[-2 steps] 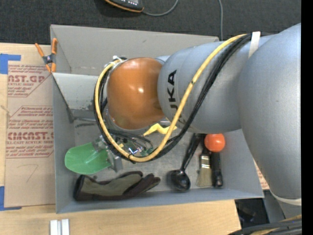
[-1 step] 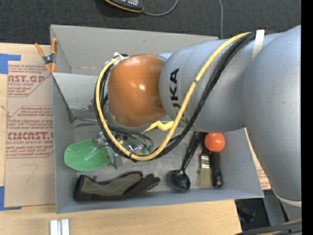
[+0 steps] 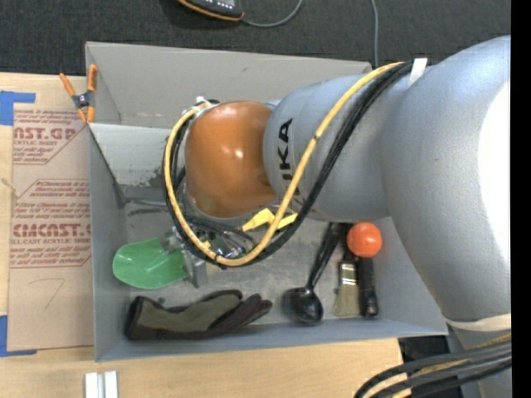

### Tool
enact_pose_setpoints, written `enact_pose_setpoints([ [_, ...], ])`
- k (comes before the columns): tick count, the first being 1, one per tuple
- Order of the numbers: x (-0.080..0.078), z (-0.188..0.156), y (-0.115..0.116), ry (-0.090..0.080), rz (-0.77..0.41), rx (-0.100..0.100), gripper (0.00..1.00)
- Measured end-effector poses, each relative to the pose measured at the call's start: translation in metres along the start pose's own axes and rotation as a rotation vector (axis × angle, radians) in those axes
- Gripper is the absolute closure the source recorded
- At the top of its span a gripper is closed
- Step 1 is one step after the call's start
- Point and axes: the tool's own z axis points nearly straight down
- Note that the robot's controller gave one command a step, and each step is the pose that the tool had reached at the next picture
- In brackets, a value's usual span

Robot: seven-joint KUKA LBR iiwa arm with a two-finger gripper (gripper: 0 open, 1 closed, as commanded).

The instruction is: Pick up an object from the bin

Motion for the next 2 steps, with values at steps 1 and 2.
enact_pose_setpoints([
  [1, -0.005, -0.012, -0.006, 0.006, 0.13, 0.003, 1.0],
  [2, 0.015, -0.041, -0.019, 0.003, 0.084, -0.001, 1.0],
])
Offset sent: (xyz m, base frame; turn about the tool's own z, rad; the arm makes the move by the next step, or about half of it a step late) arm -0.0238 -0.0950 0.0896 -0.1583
